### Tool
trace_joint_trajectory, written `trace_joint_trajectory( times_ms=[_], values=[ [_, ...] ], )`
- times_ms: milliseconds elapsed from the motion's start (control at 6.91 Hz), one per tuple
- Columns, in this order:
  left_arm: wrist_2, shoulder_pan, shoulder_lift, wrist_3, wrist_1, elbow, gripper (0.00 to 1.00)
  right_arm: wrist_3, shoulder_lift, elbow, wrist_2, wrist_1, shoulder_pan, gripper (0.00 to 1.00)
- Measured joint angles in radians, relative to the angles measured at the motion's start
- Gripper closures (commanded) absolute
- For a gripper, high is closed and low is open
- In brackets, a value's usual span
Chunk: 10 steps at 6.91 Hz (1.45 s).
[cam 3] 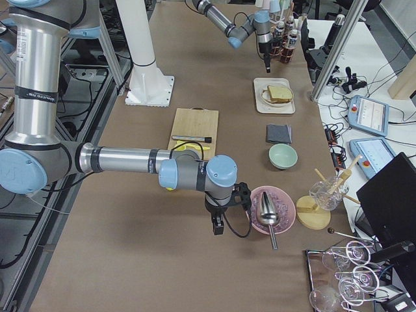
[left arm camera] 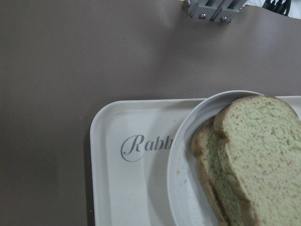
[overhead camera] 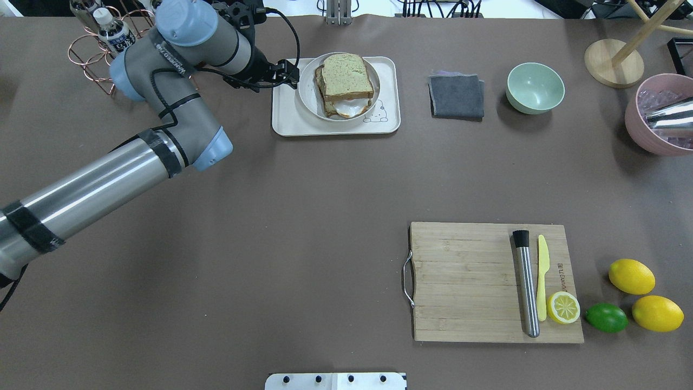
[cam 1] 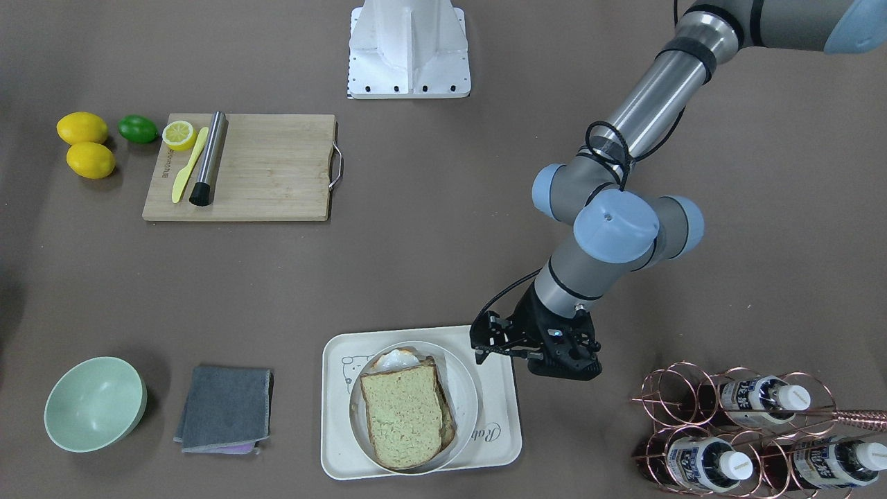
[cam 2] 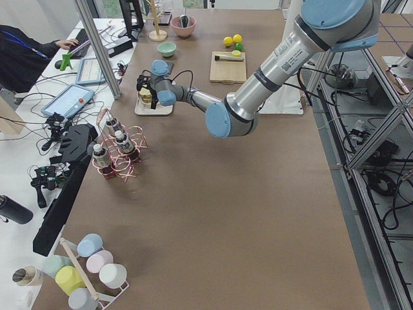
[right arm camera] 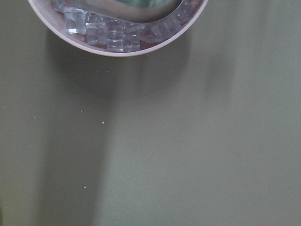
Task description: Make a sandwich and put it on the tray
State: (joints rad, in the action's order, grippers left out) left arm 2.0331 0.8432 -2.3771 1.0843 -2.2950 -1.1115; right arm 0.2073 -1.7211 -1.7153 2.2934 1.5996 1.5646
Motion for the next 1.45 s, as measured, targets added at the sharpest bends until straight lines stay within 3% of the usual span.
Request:
trace_joint_trajectory(
  times_ms=[434,723,1157,1447],
  values=[
    [0.14,0.095,0.307,-0.136,0.187,-0.415,0.02,0.001,-0.003,0.0,0.0,-0.001,0.0,0.0],
    [0.22,0.189,0.521,-0.317,0.254,-0.604,0.02,0.001,-0.007,-0.001,-0.001,-0.002,0.0,0.0],
    [0.352,0.414,0.745,-0.768,0.338,-0.671,0.02,0.001,-0.012,-0.001,0.0,-0.003,0.0,0.0],
    [0.382,0.591,0.765,-1.183,0.609,-0.665,0.02,0.001,-0.013,-0.001,-0.001,-0.003,0.0,0.0]
  ],
)
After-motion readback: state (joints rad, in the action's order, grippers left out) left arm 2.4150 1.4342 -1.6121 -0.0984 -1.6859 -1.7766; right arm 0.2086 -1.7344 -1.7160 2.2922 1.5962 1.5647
